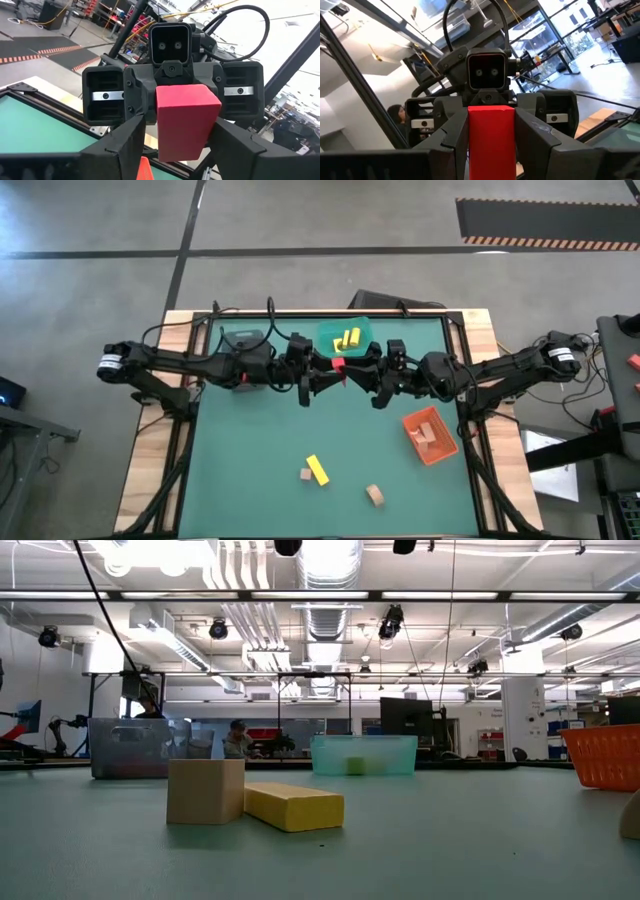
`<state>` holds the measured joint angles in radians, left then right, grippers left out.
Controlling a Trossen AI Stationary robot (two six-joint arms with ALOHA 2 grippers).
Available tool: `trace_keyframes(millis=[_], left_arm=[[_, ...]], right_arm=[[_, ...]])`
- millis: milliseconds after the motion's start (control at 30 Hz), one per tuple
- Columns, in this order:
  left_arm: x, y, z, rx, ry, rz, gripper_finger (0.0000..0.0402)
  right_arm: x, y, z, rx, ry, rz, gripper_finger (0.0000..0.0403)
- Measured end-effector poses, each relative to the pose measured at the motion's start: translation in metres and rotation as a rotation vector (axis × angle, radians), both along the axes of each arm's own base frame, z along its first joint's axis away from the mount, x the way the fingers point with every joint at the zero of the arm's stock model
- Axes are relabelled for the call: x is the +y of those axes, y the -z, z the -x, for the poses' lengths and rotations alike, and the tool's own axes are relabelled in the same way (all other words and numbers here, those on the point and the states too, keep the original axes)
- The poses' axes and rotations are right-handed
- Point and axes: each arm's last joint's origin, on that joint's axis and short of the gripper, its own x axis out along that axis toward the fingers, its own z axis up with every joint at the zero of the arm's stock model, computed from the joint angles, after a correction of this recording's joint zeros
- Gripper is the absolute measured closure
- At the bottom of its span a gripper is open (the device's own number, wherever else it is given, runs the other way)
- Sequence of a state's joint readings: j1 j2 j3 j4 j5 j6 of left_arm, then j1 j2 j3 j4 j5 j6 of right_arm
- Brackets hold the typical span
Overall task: Sort & place blocks by color
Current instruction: Put the red block into the black bin
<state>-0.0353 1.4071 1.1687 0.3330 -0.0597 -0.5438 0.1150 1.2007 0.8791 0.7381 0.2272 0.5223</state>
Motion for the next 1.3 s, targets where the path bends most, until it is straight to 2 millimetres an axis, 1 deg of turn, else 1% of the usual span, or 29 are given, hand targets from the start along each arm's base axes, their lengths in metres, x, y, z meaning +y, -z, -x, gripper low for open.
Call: trace_keyframes(millis=[67, 233, 267, 633, 767, 867, 1000, 1133, 1300], left_arm=[[0.0, 0.0, 0.0, 0.001, 0.0, 0.0, 0.0225], [0.0, 0.0, 0.0, 0.0, -0.001, 0.0, 0.028], [0.0, 0.0, 0.0, -0.001, -0.001, 0.001, 0.0285], [0.0, -0.001, 0.0, 0.003, -0.002, 0.001, 0.0285], [0.001, 0.001, 0.001, 0.041, -0.004, 0.005, 0.0285], [0.006, 0.005, 0.007, 0.124, -0.017, 0.042, 0.0285], [0.02, 0.013, 0.02, 0.301, -0.067, 0.084, 0.0285], [0.041, 0.025, 0.04, 0.52, -0.164, 0.191, 0.0285], [0.074, 0.05, 0.072, 0.849, -0.339, 0.313, 0.0285]], right_arm=[[0.0, 0.0, 0.0, 0.0, 0.002, 0.004, 0.0284], [0.0, 0.0, 0.0, 0.003, 0.013, 0.01, 0.0281], [0.0, 0.0, 0.0, 0.004, 0.015, 0.009, 0.0279], [-0.003, -0.001, 0.001, 0.002, 0.023, 0.014, 0.0234], [-0.006, -0.004, 0.004, 0.007, 0.031, 0.014, 0.0217], [-0.009, -0.008, 0.01, 0.017, 0.037, 0.01, 0.0211], [-0.012, -0.013, 0.018, 0.056, 0.048, 0.004, 0.021], [-0.014, -0.023, 0.024, 0.119, 0.077, 0.017, 0.0209], [-0.014, -0.034, 0.023, 0.233, 0.08, 0.048, 0.0209]])
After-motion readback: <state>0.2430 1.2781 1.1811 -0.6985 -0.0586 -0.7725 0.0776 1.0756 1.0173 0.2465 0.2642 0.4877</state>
